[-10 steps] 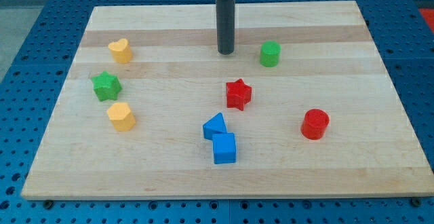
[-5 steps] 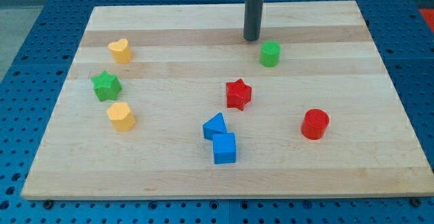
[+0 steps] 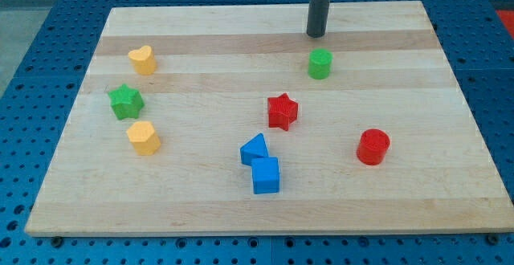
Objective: Push the green circle diagonal bottom right to the red star
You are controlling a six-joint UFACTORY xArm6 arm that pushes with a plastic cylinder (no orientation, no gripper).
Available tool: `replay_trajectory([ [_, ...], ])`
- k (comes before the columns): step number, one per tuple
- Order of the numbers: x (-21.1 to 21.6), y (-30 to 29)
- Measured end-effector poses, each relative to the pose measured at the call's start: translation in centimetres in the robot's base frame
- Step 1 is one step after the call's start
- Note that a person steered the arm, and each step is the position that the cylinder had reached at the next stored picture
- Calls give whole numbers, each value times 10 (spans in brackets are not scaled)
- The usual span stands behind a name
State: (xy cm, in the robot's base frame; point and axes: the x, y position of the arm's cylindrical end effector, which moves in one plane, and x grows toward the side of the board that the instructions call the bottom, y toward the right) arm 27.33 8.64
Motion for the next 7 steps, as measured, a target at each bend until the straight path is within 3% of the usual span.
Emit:
replay_trajectory([
  [3,72,2],
  [6,82,6],
  [7,104,6],
])
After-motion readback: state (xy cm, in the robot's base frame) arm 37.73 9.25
